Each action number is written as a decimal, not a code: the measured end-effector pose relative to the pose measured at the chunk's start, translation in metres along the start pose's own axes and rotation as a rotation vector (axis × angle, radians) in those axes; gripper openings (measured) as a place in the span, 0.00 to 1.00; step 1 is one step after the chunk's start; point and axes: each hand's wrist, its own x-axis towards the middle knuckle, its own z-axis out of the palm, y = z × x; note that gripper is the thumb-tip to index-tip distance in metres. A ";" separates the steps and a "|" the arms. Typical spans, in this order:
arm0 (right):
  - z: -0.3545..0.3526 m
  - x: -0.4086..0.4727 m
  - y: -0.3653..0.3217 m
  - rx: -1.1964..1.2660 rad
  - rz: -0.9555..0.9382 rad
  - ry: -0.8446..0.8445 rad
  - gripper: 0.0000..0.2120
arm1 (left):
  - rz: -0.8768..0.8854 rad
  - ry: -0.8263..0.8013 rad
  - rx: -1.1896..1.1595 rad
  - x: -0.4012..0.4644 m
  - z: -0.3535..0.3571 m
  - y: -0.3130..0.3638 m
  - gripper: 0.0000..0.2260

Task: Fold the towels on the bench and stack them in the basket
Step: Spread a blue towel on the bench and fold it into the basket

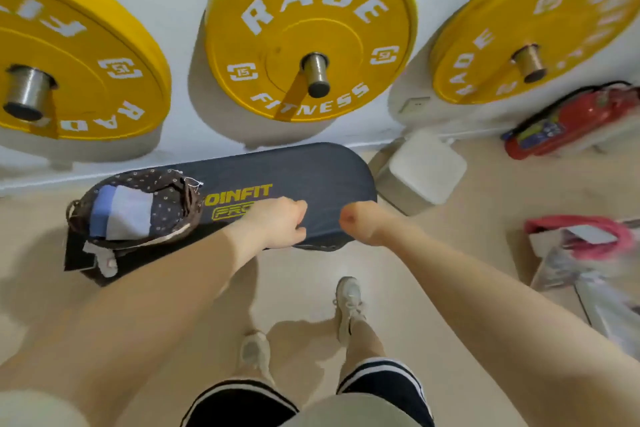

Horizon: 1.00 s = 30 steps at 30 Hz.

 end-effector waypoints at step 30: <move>0.287 -0.565 0.500 1.039 0.967 0.716 0.10 | 0.820 -0.503 -0.113 -0.040 0.167 0.769 0.05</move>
